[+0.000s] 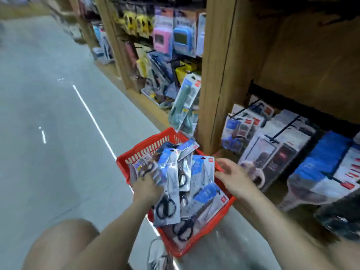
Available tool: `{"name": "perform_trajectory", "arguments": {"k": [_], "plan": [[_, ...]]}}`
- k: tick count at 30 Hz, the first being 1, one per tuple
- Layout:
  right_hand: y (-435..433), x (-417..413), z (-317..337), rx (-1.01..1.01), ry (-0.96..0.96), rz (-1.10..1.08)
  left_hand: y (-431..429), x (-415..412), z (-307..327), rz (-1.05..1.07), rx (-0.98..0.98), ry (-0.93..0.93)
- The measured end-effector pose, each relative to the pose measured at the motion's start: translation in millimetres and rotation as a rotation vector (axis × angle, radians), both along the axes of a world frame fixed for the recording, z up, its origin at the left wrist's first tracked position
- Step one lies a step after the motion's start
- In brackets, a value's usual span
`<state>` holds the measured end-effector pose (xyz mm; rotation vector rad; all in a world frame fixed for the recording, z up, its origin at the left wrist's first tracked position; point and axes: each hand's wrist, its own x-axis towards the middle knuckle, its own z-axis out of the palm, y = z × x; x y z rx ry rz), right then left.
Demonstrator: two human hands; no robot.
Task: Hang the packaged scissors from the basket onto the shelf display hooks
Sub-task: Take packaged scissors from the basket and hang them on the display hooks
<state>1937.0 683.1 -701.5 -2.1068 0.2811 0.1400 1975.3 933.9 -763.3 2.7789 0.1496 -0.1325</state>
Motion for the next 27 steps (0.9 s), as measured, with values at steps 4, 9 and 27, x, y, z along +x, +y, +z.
{"name": "perform_trajectory", "arguments": {"k": [4,9,27], "plan": [[32,11,-42,-0.092,0.153,0.132,0,-11,-4,0.033,-0.112,0.174],[71,9,-67,-0.078,0.256,0.250,17,-5,0,0.221,-0.031,-0.162],[93,11,-34,0.270,0.307,0.142,49,-7,39,0.450,-0.186,-0.269]]}}
